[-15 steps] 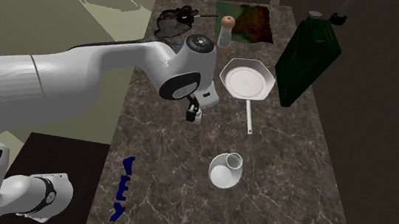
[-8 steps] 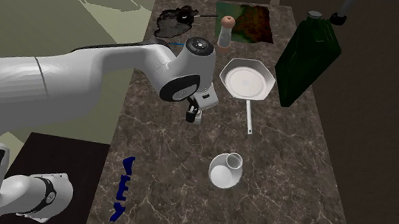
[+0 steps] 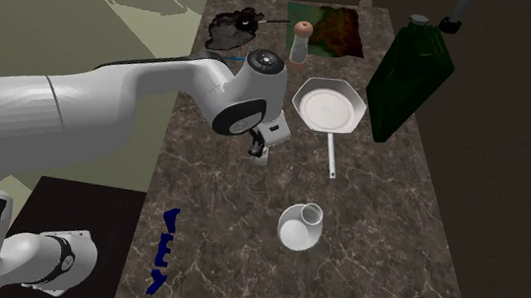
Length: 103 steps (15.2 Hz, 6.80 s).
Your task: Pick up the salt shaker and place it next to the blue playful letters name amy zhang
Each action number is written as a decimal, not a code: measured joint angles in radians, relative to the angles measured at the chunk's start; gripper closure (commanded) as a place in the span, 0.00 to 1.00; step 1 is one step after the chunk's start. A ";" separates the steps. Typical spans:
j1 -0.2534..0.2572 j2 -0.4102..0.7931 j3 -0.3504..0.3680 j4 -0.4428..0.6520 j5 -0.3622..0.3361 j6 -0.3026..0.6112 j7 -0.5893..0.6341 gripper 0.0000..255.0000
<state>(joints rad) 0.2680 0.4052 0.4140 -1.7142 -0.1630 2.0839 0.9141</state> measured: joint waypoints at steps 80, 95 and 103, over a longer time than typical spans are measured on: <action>-0.149 -1.410 -0.343 -1.029 0.240 -0.353 -0.588 1.00; -0.141 -1.381 -0.329 -1.216 0.256 -0.137 -0.593 1.00; -0.138 -1.362 -0.325 -1.262 0.261 -0.072 -0.594 1.00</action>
<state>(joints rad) 0.1297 -0.9571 0.0890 -2.9762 0.0985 2.0120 0.3199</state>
